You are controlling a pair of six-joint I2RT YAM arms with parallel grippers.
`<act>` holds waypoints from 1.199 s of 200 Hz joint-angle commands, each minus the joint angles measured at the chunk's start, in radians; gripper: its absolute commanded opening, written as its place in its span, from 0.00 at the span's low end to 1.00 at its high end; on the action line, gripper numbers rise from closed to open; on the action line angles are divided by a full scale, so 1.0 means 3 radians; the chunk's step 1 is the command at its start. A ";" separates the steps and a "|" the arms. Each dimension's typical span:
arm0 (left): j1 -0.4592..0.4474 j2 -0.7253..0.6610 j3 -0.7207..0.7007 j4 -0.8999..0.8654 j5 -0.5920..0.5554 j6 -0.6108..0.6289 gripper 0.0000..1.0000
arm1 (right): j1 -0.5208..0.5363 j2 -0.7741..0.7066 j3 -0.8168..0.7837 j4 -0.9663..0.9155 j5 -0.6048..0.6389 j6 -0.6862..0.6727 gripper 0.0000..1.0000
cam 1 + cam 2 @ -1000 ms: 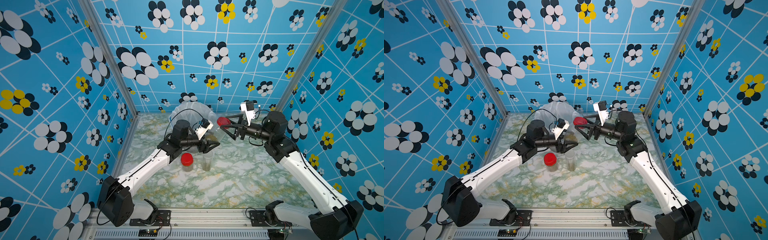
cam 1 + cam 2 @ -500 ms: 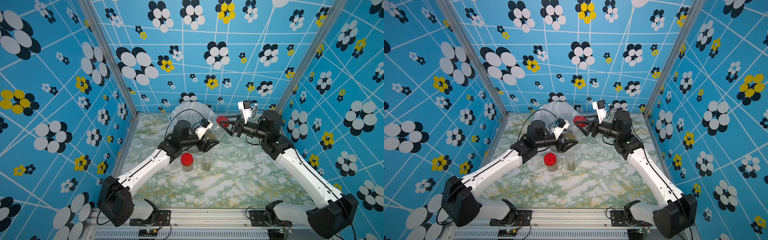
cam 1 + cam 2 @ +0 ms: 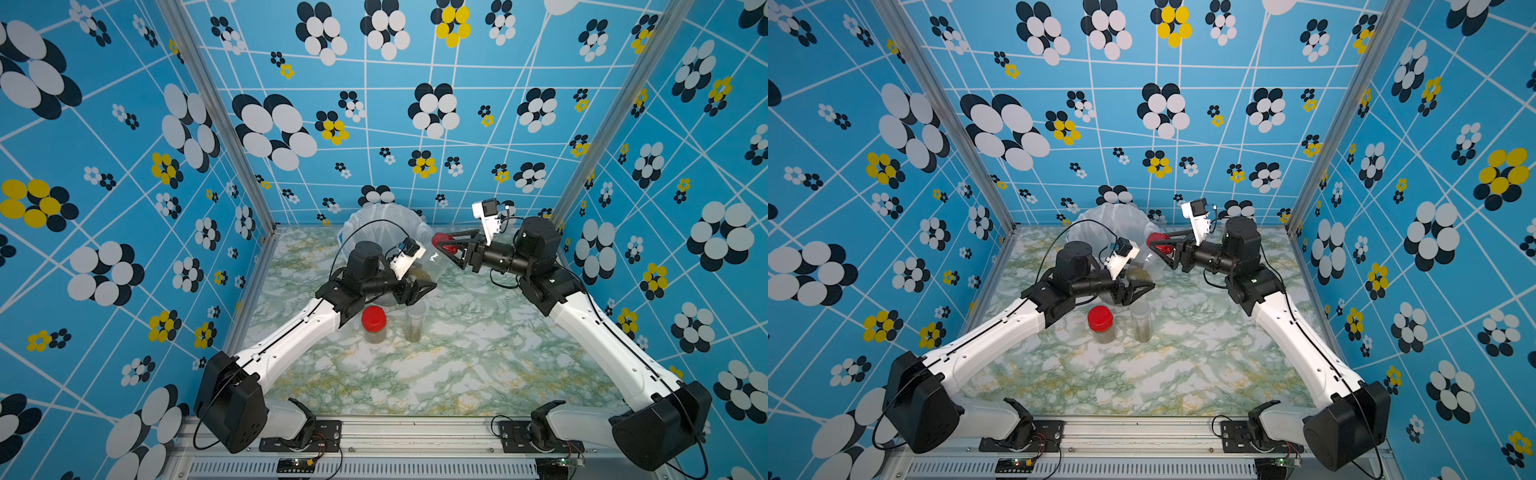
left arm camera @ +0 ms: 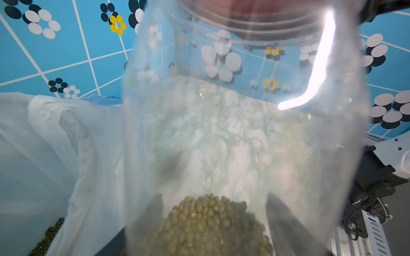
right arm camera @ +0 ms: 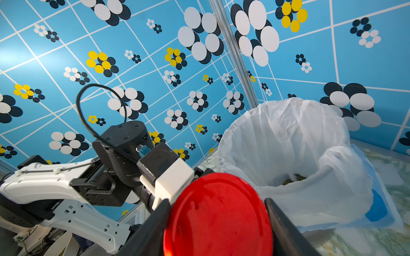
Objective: Empty moldy mung beans from jars
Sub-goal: Unscrew the lid from the jar.
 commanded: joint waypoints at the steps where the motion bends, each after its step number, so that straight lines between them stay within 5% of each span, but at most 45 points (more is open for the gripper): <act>1: 0.0057 -0.0021 0.0023 0.0108 0.0087 0.0013 0.40 | 0.0000 -0.0025 0.0069 -0.0069 -0.0083 -0.0095 0.59; 45: 0.0073 -0.0013 0.0016 0.0039 0.0154 0.0128 0.40 | -0.0003 -0.0048 0.0085 -0.0029 -0.0120 -0.0096 0.59; 122: 0.0124 -0.0033 -0.0036 0.0053 0.0220 0.0171 0.40 | -0.0010 0.0166 0.0617 -0.1180 -0.0128 -0.0765 0.58; 169: 0.0137 -0.0049 -0.0060 0.0064 0.0205 0.0151 0.40 | -0.0010 0.0286 0.0749 -0.1295 -0.0294 -0.0816 0.58; 206: 0.0154 -0.0012 -0.0047 0.0224 0.0466 0.0018 0.33 | -0.0012 0.0268 0.0622 -0.1101 -0.0518 -0.0818 0.58; 240: 0.0184 0.0075 0.0085 0.0056 0.0661 0.0070 0.36 | -0.0010 0.0269 0.0721 -0.1401 -0.0689 -0.1261 0.58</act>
